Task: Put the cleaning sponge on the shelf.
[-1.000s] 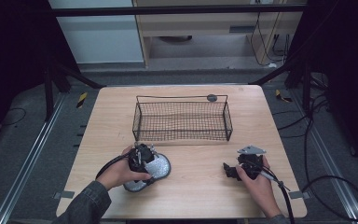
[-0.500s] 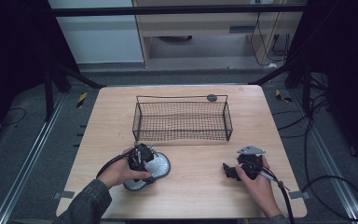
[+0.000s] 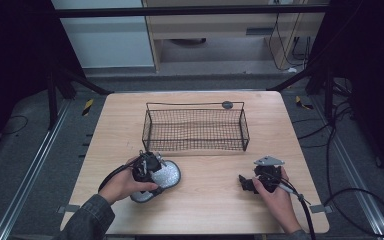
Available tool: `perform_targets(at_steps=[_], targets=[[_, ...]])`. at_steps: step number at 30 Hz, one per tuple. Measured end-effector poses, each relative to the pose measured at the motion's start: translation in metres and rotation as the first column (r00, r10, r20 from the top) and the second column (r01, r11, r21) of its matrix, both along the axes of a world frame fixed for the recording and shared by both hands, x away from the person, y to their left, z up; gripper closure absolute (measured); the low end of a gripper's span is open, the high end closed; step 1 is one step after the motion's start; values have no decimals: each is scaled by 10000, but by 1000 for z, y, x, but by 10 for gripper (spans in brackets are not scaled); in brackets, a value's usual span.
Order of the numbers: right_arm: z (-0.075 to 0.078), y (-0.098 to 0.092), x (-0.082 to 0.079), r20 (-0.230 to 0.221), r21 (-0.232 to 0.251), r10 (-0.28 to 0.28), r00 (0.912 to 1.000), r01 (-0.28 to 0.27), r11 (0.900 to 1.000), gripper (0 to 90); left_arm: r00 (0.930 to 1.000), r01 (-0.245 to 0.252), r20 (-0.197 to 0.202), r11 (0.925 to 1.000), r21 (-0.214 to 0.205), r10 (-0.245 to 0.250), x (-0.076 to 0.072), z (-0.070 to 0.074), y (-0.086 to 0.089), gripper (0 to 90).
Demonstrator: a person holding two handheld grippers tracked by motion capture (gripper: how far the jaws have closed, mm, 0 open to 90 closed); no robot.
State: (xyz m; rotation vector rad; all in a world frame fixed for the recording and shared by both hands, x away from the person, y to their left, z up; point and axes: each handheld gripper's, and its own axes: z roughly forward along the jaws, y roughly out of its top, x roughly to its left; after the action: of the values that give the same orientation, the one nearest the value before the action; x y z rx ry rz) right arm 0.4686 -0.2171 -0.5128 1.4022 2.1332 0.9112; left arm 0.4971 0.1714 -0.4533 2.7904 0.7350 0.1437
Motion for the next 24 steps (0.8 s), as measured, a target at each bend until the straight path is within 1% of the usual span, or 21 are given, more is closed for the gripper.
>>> perform_targets(at_steps=[1,2,3,4,5,7,9,11,12,13,15,16,17,18,19,20,21,24], targets=[[0,0,0,-2,2,-1,10000,1,10000,4,9999,66,147,10000,41,-66,-2,2,0,89],[0,0,0,-2,2,-1,10000,1,10000,4,9999,66,147,10000,41,-66,-2,2,0,89],[0,0,0,-6,15,-11,10000,11,10000,4,9996,147,248,9999,90,-149,-3,4,1,89],[0,0,0,-3,16,-10,10000,10,10000,4,9986,262,465,9995,154,-269,-5,9,1,89],[0,0,0,-3,16,-10,10000,10,10000,4,9986,262,465,9995,154,-269,-5,9,1,89],[0,0,0,-3,12,-10,10000,10,10000,4,9970,351,680,9993,126,-359,-8,14,1,89],[0,0,0,1,8,-11,10000,11,10000,4,9943,514,929,9987,65,-518,-10,21,2,89],[0,1,0,0,5,-11,10000,11,10000,4,9917,592,1136,9982,135,-603,-11,26,3,89],[0,0,0,4,-17,-8,10000,8,10000,4,9874,754,1380,9969,202,-775,-11,32,3,89],[0,0,0,4,-17,-8,10000,8,10000,4,9874,754,1380,9969,202,-775,-11,32,3,89],[0,1,0,-5,17,-26,10000,26,10000,4,9850,707,1561,9972,224,-733,-11,38,5,89],[0,1,0,12,10,-26,10000,26,10000,4,9844,677,1614,9975,190,-698,-10,41,5,89],[0,1,0,1,-9,-29,10000,29,10000,4,9834,622,1699,9980,98,-630,-9,47,6,89],[0,1,0,1,-9,-29,10000,29,10000,4,9834,622,1699,9980,98,-630,-9,47,6,89],[0,1,0,0,-8,-28,10000,28,10000,4,9822,627,1766,9980,95,-634,-8,51,6,89],[0,1,0,2,-7,-31,10000,31,10000,4,9788,708,1914,9973,181,-730,-6,58,6,89],[0,1,0,2,-7,-31,10000,31,10000,4,9788,708,1914,9973,181,-730,-6,58,6,89],[0,1,0,0,-7,-30,10000,30,10000,4,9724,796,2176,9964,295,-841,-3,68,4,89]])
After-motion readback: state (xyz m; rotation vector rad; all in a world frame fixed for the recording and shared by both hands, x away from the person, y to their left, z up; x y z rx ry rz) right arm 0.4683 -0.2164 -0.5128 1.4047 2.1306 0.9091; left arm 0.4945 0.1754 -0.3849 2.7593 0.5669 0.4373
